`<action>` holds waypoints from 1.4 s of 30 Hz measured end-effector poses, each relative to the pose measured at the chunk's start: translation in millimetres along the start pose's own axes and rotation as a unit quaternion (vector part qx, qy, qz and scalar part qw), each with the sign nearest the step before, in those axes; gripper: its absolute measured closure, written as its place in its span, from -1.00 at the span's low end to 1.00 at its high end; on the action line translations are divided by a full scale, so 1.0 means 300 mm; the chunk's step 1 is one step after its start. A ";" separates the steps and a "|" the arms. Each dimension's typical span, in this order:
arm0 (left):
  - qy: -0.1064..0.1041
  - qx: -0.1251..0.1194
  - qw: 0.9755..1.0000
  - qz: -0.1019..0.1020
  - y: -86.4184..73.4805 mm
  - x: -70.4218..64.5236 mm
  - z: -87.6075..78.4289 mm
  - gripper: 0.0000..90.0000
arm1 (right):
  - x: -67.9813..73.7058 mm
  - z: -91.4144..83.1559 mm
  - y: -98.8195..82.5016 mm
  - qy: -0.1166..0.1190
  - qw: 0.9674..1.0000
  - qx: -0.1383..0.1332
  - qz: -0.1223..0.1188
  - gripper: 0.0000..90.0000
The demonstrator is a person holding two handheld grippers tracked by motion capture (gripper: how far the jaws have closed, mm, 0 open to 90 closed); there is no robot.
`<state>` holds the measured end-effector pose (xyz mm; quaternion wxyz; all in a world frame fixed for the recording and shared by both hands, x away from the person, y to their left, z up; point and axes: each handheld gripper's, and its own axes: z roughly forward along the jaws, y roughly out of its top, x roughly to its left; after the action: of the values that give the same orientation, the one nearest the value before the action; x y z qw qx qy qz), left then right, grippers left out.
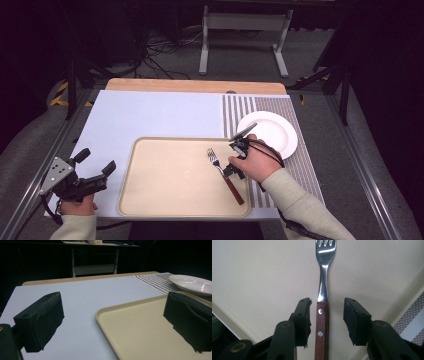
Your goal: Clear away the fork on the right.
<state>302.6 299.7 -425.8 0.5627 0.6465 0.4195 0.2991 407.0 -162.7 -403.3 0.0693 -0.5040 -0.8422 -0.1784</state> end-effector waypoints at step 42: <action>-0.003 0.002 1.000 0.001 -0.001 0.001 0.005 -0.91 | 0.049 0.050 0.087 0.001 0.942 -0.145 -0.303 1.00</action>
<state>303.9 299.1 -426.5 0.5620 0.6491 0.4180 0.2968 423.7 -133.8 -406.8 -0.0608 -0.2298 -0.9201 -0.3114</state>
